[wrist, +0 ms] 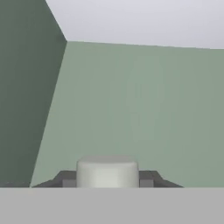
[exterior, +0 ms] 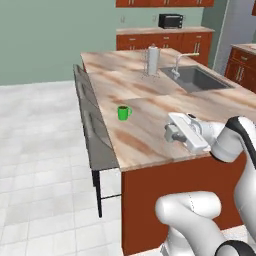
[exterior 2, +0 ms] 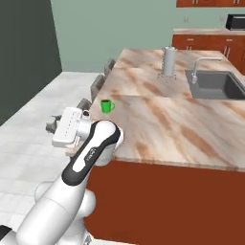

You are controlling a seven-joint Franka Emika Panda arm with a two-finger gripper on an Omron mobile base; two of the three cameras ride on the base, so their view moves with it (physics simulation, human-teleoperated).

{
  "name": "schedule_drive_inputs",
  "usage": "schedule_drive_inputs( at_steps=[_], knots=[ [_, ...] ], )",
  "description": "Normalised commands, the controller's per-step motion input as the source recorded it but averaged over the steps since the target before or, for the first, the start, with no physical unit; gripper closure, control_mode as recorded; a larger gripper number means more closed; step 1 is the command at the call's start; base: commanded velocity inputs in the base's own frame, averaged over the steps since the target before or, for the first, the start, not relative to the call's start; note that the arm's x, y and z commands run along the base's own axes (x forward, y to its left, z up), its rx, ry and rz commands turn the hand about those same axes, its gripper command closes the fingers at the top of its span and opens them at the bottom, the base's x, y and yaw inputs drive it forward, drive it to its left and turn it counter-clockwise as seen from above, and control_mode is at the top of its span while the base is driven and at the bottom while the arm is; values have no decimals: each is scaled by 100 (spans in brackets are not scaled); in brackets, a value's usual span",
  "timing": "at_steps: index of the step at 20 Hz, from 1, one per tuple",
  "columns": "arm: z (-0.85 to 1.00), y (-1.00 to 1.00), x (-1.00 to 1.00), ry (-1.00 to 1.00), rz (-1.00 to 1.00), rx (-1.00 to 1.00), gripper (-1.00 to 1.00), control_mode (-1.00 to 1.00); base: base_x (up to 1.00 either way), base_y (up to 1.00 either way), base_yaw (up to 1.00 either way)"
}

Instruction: Pick up the marshmallow and place it in the cup of hot chocolate on the dining counter.

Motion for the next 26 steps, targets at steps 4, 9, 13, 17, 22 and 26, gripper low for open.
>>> schedule_drive_inputs(
  at_steps=[4,9,13,17,22,26],
  knots=[
    [0,0,0,0,0,0,100,100,12,94,-73],
    [0,0,0,0,0,0,100,100,-45,100,-67],
    [0,0,0,0,0,0,100,100,-34,100,-61],
    [0,0,0,0,0,0,100,100,10,100,-51],
    [0,0,0,0,0,0,100,100,31,100,-47],
    [0,0,0,0,0,0,100,100,28,100,-45]
  ],
)
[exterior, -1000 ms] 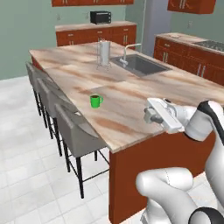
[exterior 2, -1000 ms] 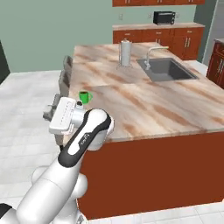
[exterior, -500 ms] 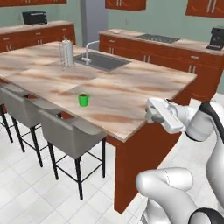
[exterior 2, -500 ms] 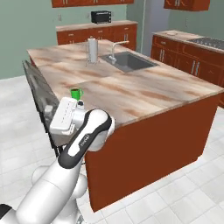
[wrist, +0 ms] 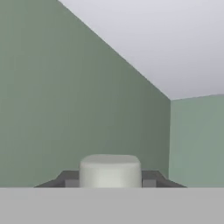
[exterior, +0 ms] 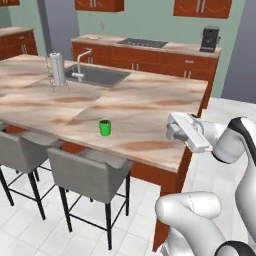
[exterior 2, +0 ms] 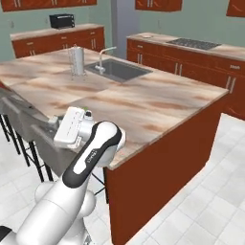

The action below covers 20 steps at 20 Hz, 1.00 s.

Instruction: Pick up the marshmallow and place it in the cup of hot chocolate on the dining counter.

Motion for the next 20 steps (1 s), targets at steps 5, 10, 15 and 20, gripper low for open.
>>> schedule_drive_inputs(
  at_steps=[5,10,15,20],
  knots=[
    [0,0,0,0,0,0,100,100,12,100,-46],
    [0,0,0,0,0,0,100,100,0,100,-48],
    [0,0,0,0,0,0,100,100,1,100,-49],
    [0,0,0,0,0,0,100,100,0,100,-45]
  ],
)
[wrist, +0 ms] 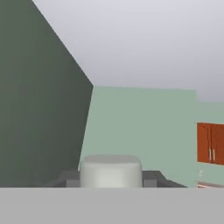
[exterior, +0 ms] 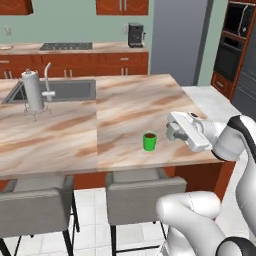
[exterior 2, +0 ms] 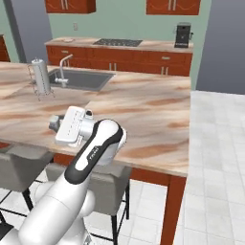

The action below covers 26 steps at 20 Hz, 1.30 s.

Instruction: Pick up the marshmallow and place it in the cup of hot chocolate on the dining counter.

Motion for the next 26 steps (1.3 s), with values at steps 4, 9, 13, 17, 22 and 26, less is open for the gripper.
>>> schedule_drive_inputs(
  at_steps=[4,9,13,17,22,26],
  knots=[
    [0,0,0,0,0,0,100,100,53,13,-22],
    [0,0,0,0,0,0,100,100,98,-2,-3],
    [0,0,0,0,0,0,100,100,83,-6,-5],
    [0,0,0,0,0,0,100,100,72,-1,-12],
    [-15,-9,58,1,-12,0,100,-100,14,-2,-2],
    [-38,-26,65,3,-19,-4,100,-100,0,0,0]
  ],
)
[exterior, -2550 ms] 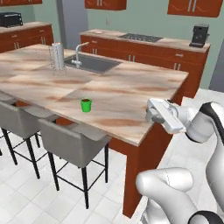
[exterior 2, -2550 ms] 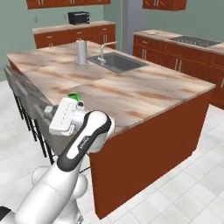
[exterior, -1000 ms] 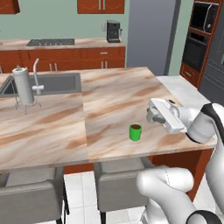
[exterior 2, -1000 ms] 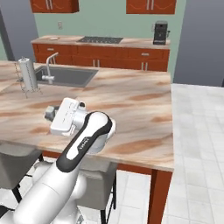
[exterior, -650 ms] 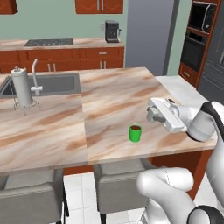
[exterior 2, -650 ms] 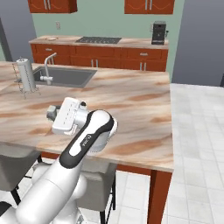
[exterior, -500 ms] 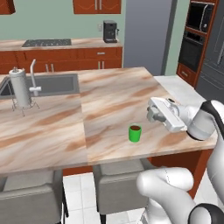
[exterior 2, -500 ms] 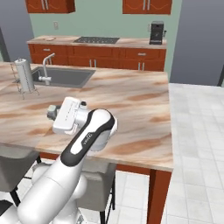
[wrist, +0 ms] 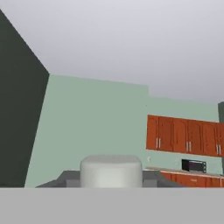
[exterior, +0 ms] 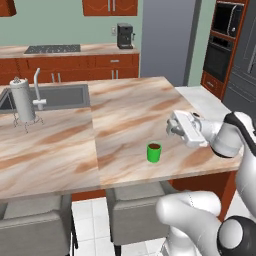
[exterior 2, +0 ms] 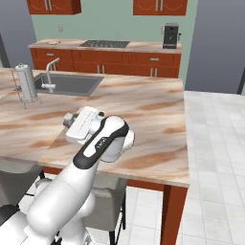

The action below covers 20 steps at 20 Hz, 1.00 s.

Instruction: Pick up the marshmallow and place it in the cup of hot chocolate on the dining counter.

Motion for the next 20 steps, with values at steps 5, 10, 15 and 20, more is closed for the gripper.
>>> schedule_drive_inputs(
  at_steps=[5,10,15,20],
  knots=[
    [-59,-19,43,3,-5,-12,100,-100,0,0,0],
    [-54,-20,53,5,0,-11,100,-100,0,0,0],
    [-27,-34,62,5,0,0,100,-100,0,0,0],
    [-37,-4,35,0,5,-2,100,-100,0,0,0]
  ],
)
